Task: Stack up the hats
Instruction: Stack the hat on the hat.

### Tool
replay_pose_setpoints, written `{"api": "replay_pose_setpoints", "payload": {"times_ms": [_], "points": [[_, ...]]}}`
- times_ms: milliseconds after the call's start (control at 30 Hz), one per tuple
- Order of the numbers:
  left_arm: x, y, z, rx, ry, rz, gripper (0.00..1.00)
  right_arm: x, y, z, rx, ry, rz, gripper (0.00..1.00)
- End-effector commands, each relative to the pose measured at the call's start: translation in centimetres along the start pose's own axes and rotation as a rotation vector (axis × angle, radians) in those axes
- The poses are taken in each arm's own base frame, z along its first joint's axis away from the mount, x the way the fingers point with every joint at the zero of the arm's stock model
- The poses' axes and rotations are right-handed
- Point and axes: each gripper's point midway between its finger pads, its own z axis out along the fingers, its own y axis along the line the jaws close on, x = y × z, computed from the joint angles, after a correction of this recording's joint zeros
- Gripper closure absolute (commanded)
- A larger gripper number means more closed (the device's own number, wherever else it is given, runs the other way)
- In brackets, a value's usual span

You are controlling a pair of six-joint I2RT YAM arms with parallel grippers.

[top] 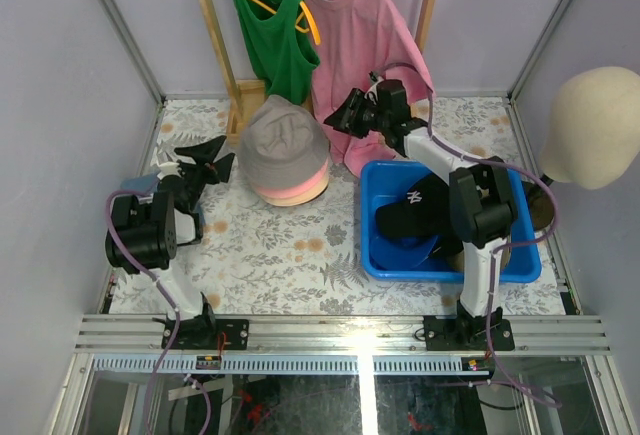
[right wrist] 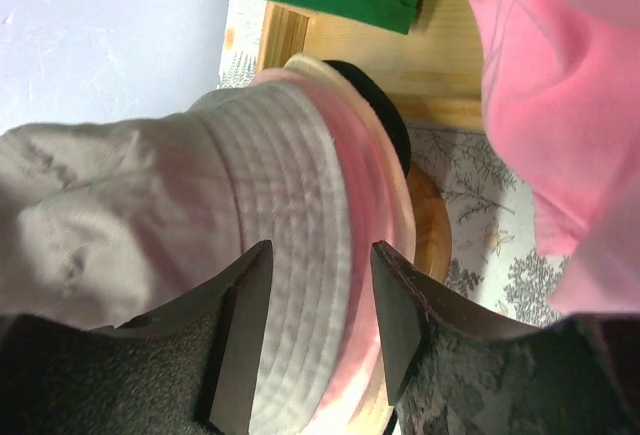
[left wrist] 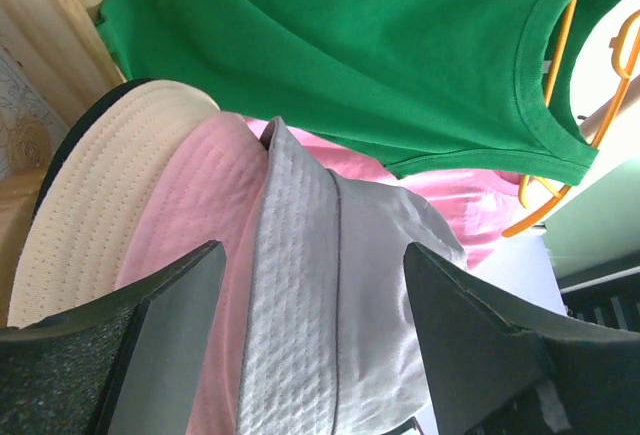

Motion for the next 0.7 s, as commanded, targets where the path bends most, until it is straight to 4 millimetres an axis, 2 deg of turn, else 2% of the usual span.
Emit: {"api": "replay_pose_setpoints", "payload": {"times_ms": [0, 200, 400, 667], "points": [[1.6, -1.2, 0.7, 0.072, 0.101, 0.021, 0.28, -1.9, 3.3, -2.9, -0.085, -0.093, -0.01, 0.49], [2.3, -1.2, 1.4, 0.09, 0.153, 0.018, 0.28, -0.2, 3.2, -3.7, -0.116, -0.069, 0.06, 0.48], [3.4, -1.0, 2.3, 0.091, 0.21, 0.009, 0.28, 0.8, 2.9, -3.1, -0.129, -0.042, 0.108, 0.48], [4.3, 0.0, 2.7, 0.084, 0.239, -0.004, 0.37, 2.0, 2.5, -2.1, -0.13, -0.007, 0.152, 0.48]]}}
